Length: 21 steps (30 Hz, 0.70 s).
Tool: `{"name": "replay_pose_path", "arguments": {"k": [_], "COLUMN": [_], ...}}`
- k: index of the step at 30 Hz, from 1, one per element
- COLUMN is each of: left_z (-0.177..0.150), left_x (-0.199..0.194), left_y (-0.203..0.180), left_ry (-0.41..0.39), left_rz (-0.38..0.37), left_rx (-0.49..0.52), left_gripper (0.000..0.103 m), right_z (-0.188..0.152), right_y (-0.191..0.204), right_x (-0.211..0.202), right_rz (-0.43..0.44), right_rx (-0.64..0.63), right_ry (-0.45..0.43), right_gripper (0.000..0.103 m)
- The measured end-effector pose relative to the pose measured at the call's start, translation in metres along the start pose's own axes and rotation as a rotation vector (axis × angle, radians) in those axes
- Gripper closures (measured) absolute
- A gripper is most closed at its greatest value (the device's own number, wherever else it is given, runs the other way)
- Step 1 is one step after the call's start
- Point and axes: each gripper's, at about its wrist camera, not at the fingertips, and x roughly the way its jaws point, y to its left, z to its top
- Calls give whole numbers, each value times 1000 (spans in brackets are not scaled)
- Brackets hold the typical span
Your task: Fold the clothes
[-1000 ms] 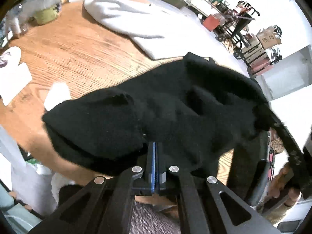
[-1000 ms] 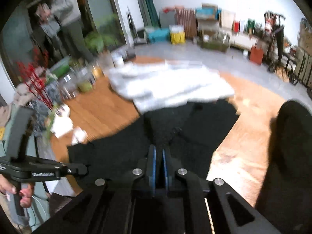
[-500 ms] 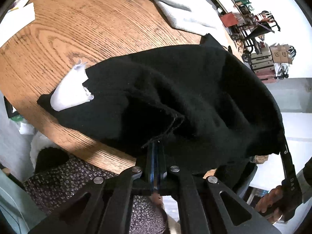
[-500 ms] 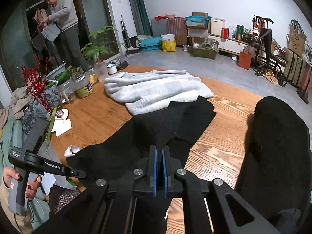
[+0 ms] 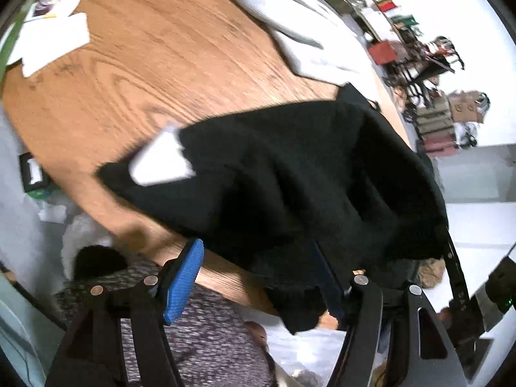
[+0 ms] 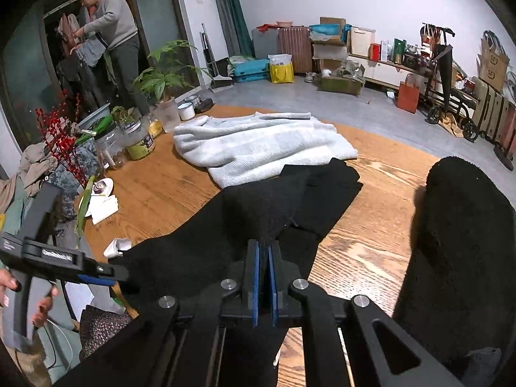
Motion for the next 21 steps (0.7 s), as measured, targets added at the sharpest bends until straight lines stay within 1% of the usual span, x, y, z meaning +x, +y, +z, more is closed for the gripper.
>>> {"name": "replay_pose_path", "arguments": {"k": [6, 13, 16, 18, 19, 21], "left_z": [6, 25, 31, 30, 25, 22], "left_x": [-5, 15, 39, 53, 59, 66], "left_y": [11, -22, -33, -43, -49, -53], "left_ry": [-23, 24, 78, 93, 91, 85], "left_rz": [36, 10, 61, 124, 169, 216], "left_rx": [-29, -26, -34, 11, 47, 90], "left_gripper": [34, 34, 34, 34, 34, 34], "right_z": [-1, -5, -10, -15, -17, -21], "right_y": [3, 11, 14, 16, 16, 16], "right_x": [6, 11, 13, 17, 19, 22], "right_rz": [-5, -19, -37, -58, -66, -74], "right_rx": [-16, -57, -85, -110, -119, -130], "right_ry": [20, 46, 61, 78, 84, 97], "right_gripper": [97, 96, 96, 96, 96, 96]}}
